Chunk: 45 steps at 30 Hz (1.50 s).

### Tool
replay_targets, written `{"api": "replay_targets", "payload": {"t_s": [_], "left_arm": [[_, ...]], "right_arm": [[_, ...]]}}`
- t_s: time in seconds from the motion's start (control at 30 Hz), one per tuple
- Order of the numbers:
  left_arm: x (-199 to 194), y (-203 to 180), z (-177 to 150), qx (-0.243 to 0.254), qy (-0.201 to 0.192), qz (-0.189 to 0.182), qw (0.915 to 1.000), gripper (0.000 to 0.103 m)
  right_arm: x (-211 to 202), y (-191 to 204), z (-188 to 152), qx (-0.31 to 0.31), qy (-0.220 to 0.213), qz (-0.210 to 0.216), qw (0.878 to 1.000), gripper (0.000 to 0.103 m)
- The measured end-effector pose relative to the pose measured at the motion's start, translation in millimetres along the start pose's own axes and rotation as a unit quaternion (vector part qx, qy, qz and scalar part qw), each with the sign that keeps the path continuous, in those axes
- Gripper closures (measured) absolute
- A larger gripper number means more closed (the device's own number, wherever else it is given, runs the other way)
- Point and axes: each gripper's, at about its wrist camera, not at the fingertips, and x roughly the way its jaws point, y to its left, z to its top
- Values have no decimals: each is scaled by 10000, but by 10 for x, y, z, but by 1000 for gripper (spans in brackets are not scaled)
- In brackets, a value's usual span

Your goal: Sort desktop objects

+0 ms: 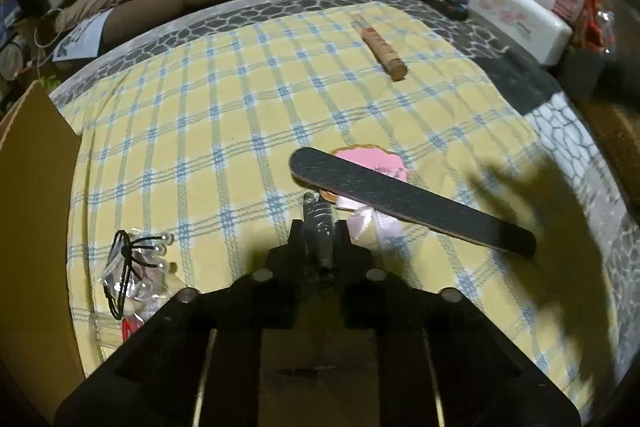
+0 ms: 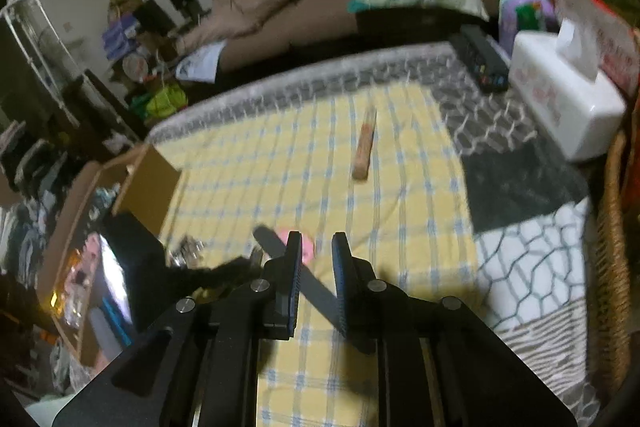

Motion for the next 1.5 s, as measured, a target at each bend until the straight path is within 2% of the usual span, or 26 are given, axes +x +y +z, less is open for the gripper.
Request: {"api": "replay_targets", "payload": {"t_s": [0.07, 0.1, 0.13, 0.27, 0.4, 0.5, 0.6, 0.77, 0.9, 1.0, 1.2, 1.37, 1.5], "left_arm": [[-34, 56, 4, -153, 1, -154, 9998, 90], [-47, 97, 7, -231, 8, -192, 9995, 90], [-63, 145, -1, -311, 15, -246, 9992, 91], [-139, 336, -13, -699, 11, -637, 9955, 90], [-251, 446, -1, -907, -64, -865, 9921, 91], [-356, 519, 14, -1027, -148, -1009, 9895, 91], [-464, 571, 18, -1079, -217, -1063, 9882, 91], [-726, 719, 36, -1296, -318, -1252, 9831, 91], [-1060, 929, 50, -1472, -477, -1390, 9781, 91], [-1374, 1157, 35, -1626, -625, -1446, 9740, 91], [-1979, 1762, -137, -1813, -869, -1051, 9739, 90], [-2223, 2401, -439, -2111, -886, -699, 9709, 90], [-2177, 2757, -694, -2309, -764, -547, 9684, 90]], "right_arm": [[150, 60, -91, -251, 214, -29, 9995, 74], [246, 110, -145, -484, 323, -138, 9982, 64], [339, 150, -190, -695, 440, -204, 9964, 62], [663, 205, -374, -1229, 779, -302, 9889, 62], [863, 179, -476, -1456, 1050, -421, 9829, 62], [871, 204, -492, -1652, 1059, -505, 9793, 76], [832, 160, -478, -1454, 1080, -366, 9828, 84], [580, 116, -397, -757, 885, 1, 9932, 84], [300, 216, -253, -393, 707, 260, 9964, 84], [42, 420, -145, -272, 558, 494, 9968, 84], [-233, 1194, 16, -474, 416, 825, 9946, 84], [-110, 1856, 82, -584, 499, 1068, 9913, 84], [201, 2348, 125, -530, 653, 1261, 9884, 84]]}}
